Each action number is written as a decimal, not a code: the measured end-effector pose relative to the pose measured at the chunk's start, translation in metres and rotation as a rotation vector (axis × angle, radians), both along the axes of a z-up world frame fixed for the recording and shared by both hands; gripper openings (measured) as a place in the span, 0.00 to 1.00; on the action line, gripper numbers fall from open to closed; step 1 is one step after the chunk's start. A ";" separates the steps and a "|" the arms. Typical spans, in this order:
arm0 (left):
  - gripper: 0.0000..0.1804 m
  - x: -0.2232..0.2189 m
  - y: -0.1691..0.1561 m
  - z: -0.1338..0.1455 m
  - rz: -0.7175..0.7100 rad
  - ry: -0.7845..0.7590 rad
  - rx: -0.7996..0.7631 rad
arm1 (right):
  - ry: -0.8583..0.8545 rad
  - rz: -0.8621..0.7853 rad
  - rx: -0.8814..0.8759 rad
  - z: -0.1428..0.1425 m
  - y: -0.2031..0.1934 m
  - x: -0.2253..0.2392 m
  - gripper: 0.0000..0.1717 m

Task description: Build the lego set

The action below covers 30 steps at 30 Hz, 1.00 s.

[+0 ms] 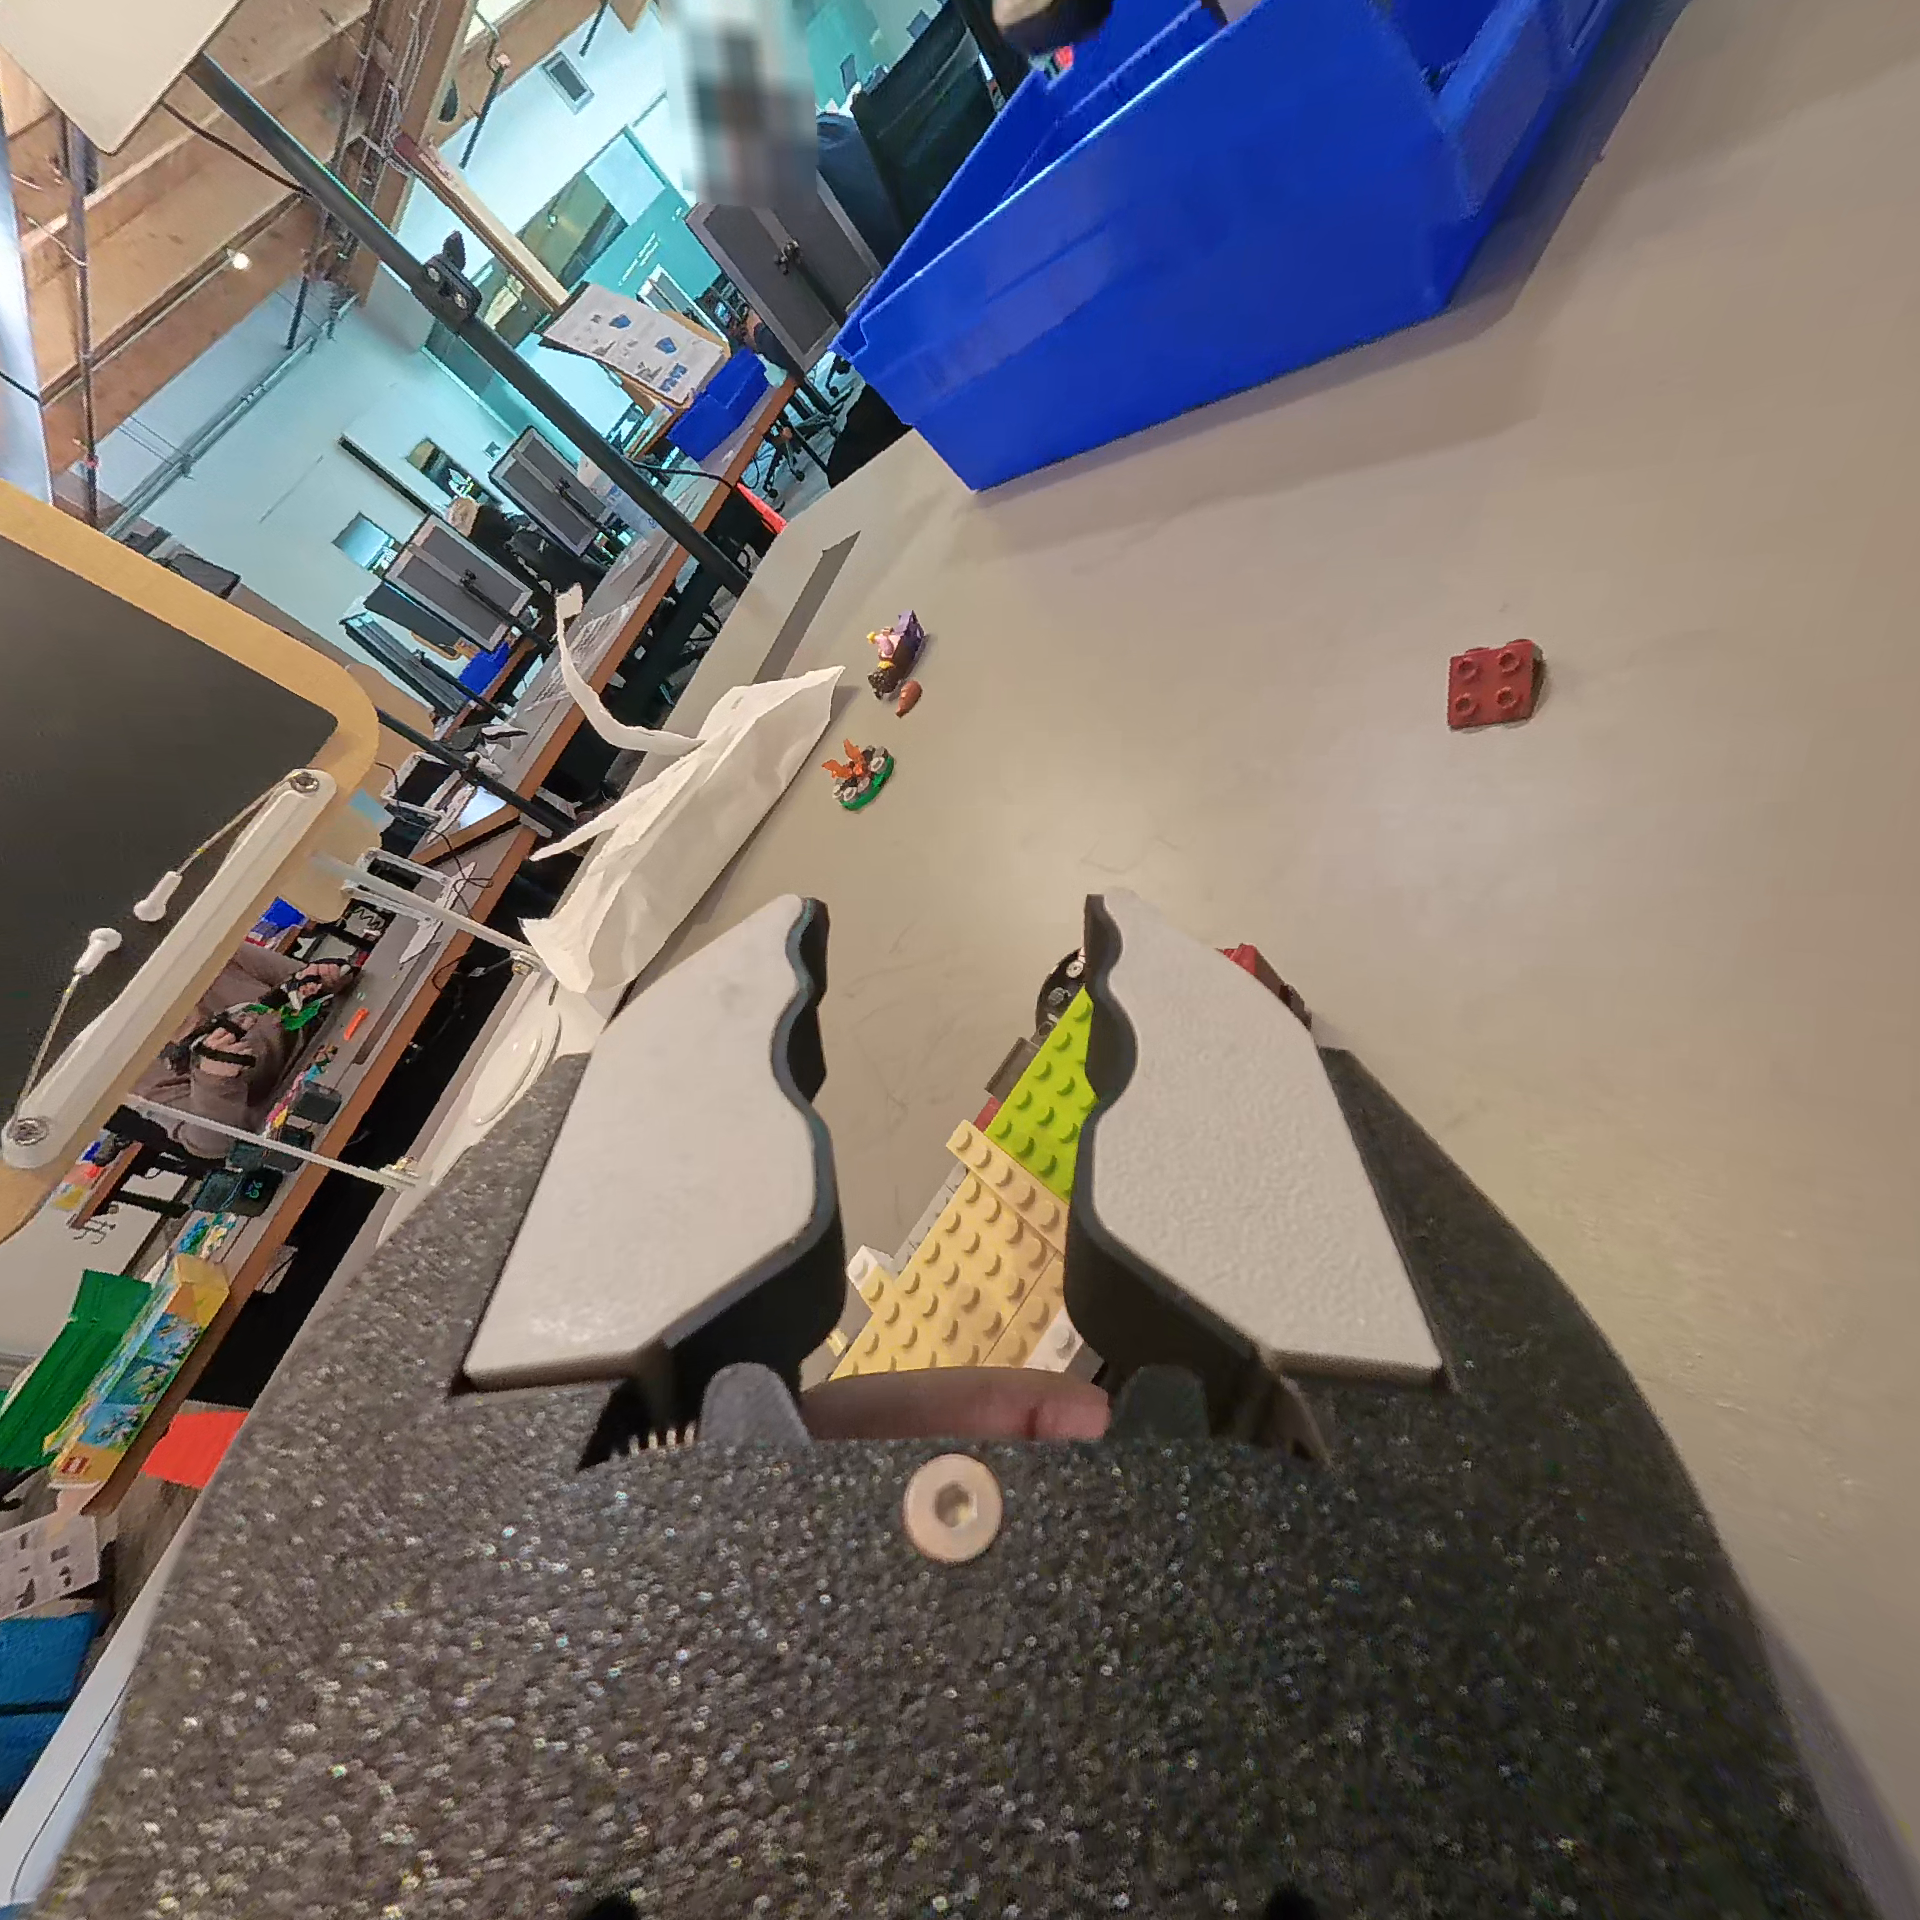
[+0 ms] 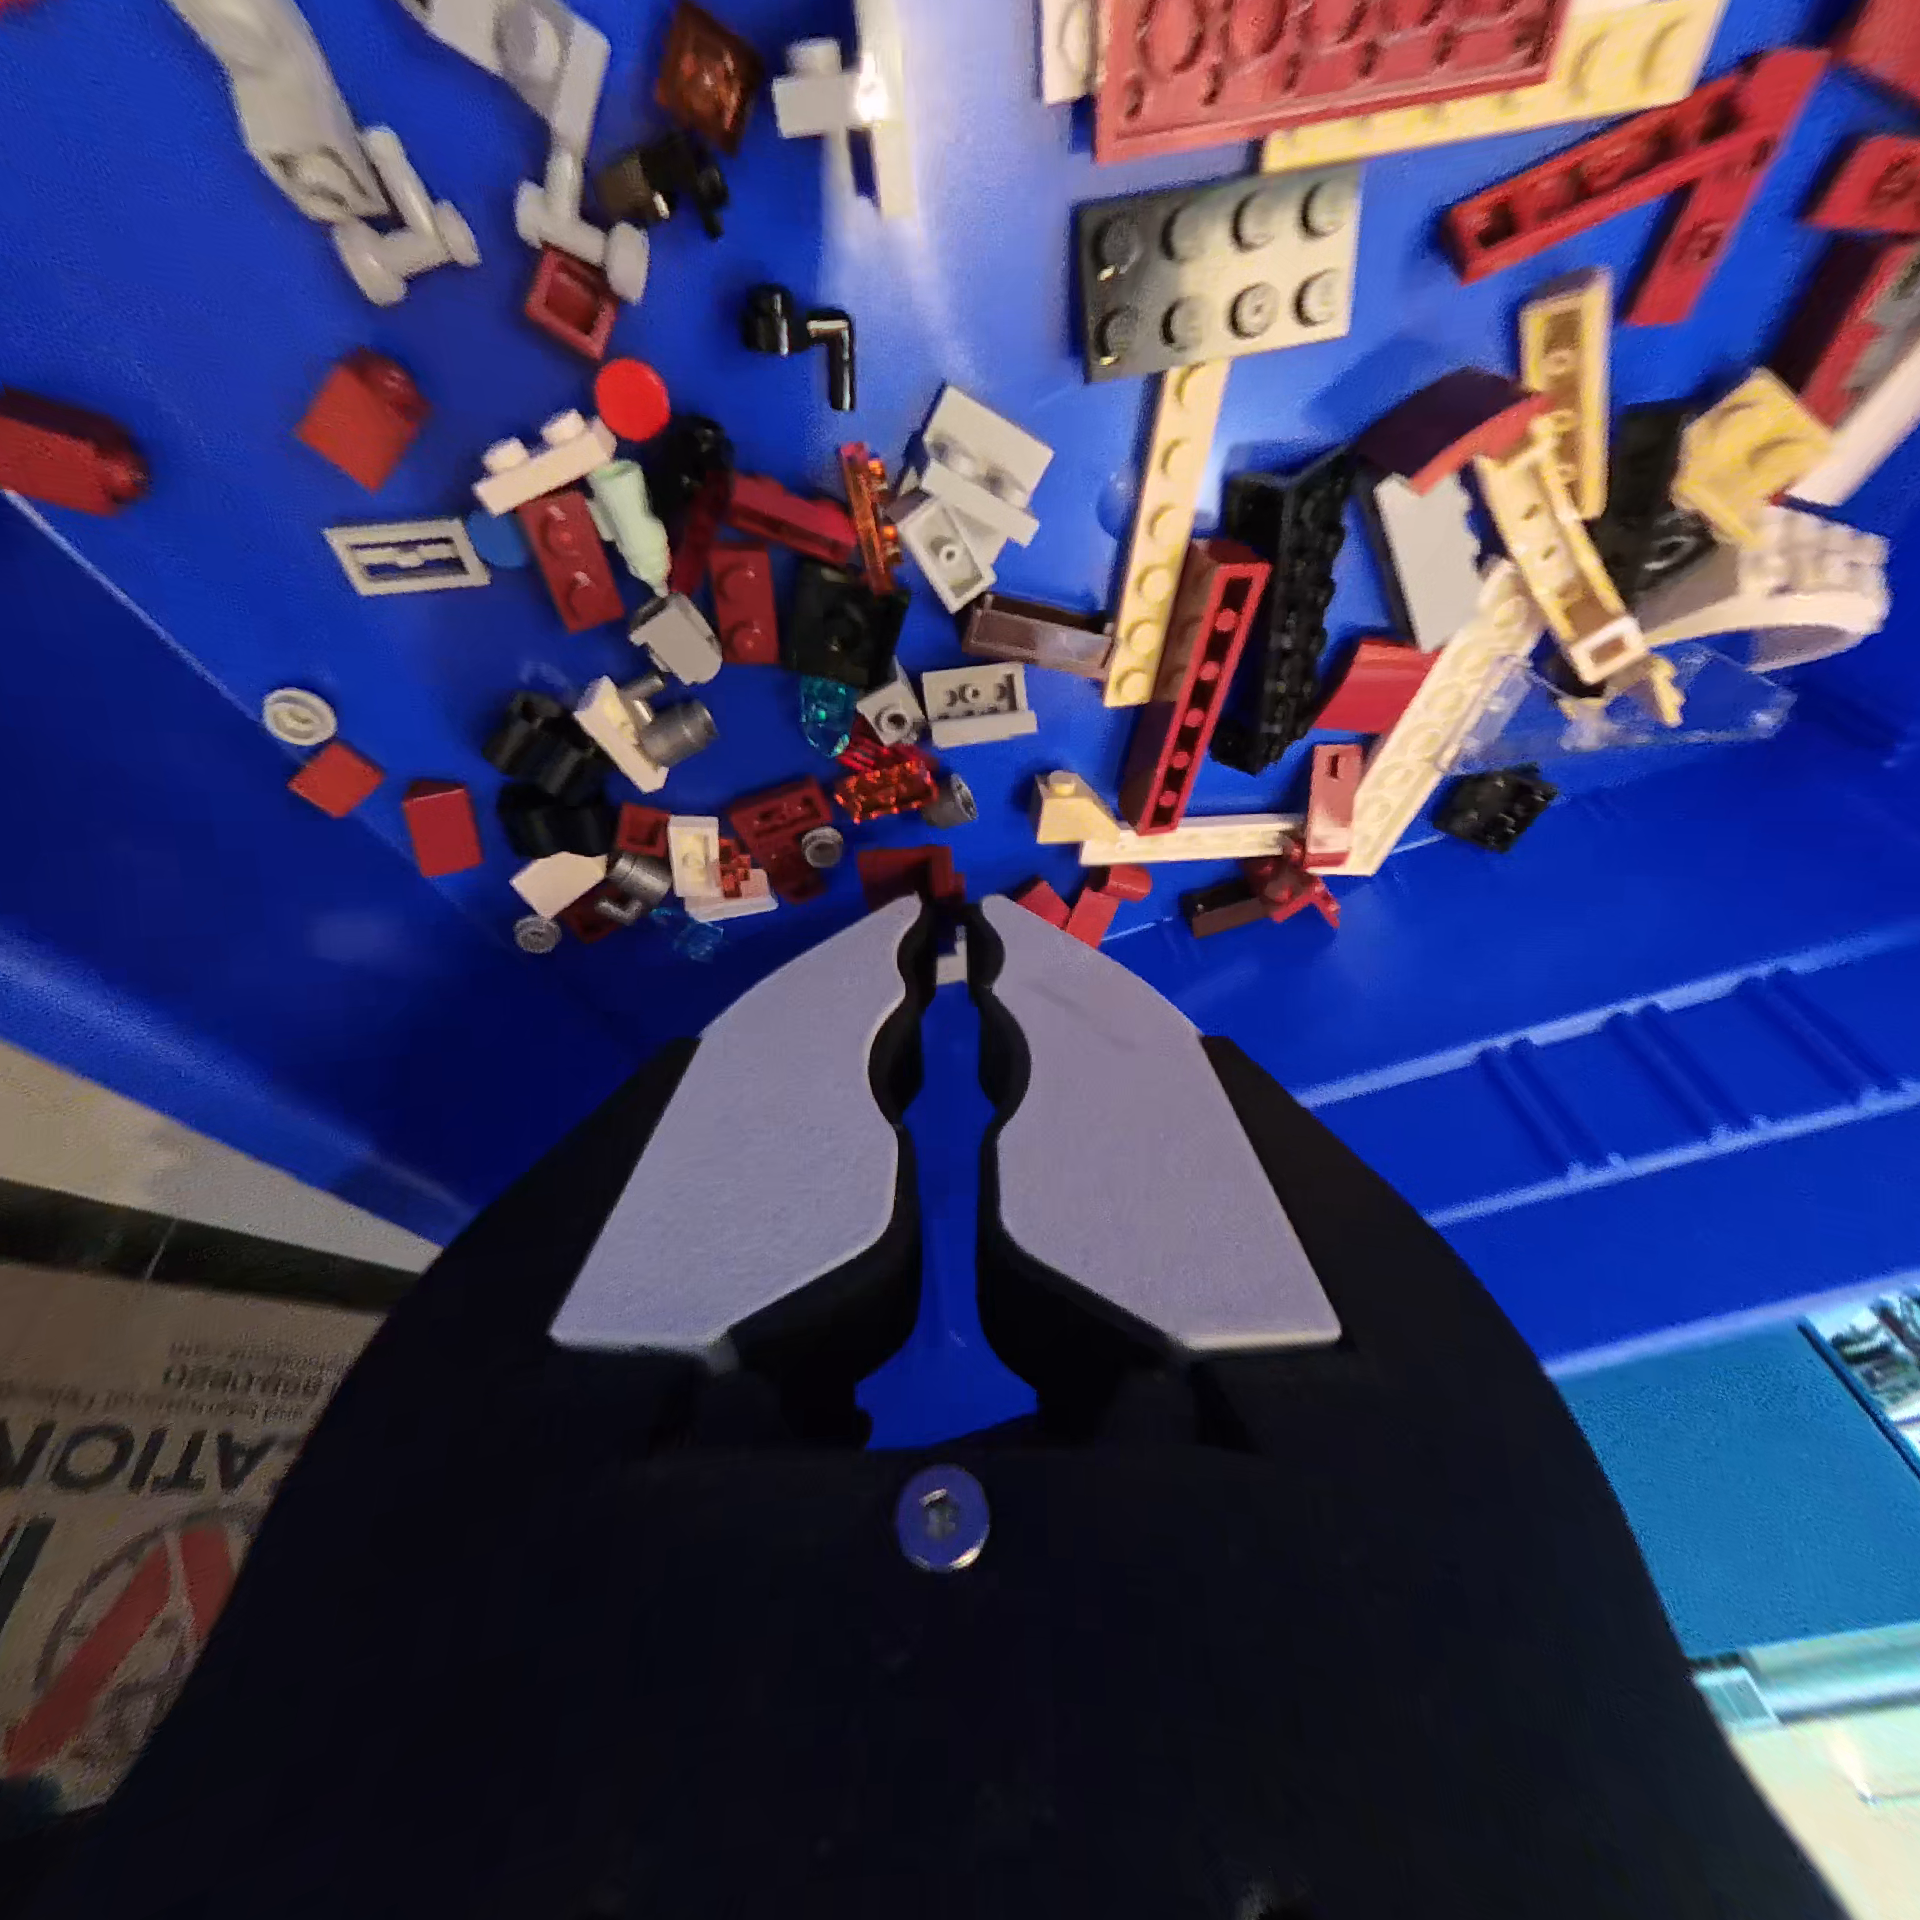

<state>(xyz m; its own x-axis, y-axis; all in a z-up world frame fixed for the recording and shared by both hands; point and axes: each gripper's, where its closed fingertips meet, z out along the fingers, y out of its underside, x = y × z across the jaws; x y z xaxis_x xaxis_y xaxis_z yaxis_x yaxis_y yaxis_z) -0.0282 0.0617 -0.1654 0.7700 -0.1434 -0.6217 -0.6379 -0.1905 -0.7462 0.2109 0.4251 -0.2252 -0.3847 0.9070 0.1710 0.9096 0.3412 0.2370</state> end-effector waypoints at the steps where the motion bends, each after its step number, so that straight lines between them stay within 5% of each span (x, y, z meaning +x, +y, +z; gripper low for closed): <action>1: 0.27 0.000 0.000 0.000 0.000 0.000 0.002 | 0.037 0.000 -0.002 0.006 -0.001 -0.002 0.03; 6: 0.27 0.000 0.000 0.001 0.002 0.009 0.001 | 0.325 0.020 -0.060 0.050 -0.040 -0.019 0.03; 11: 0.26 -0.002 0.000 0.002 0.010 -0.002 0.005 | 0.663 0.137 -0.254 0.085 -0.150 -0.040 0.03; 16: 0.26 0.000 0.002 0.000 0.004 -0.012 0.001 | 0.704 0.220 -0.373 0.042 -0.244 -0.056 0.03; 22: 0.26 0.001 0.003 -0.003 0.009 0.001 -0.002 | 0.641 0.230 -0.385 -0.016 -0.282 -0.070 0.03; 30: 0.26 -0.003 0.005 -0.006 0.019 -0.020 0.000 | 0.687 0.200 -0.480 -0.004 -0.280 -0.067 0.05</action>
<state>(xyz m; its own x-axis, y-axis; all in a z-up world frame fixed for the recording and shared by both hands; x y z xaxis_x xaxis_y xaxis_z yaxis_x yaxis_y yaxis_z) -0.0317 0.0669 -0.1710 0.7850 -0.1289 -0.6060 -0.6190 -0.2022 -0.7589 0.1441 0.1451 -0.2295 -0.4969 0.8669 0.0400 0.7107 0.4329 -0.5546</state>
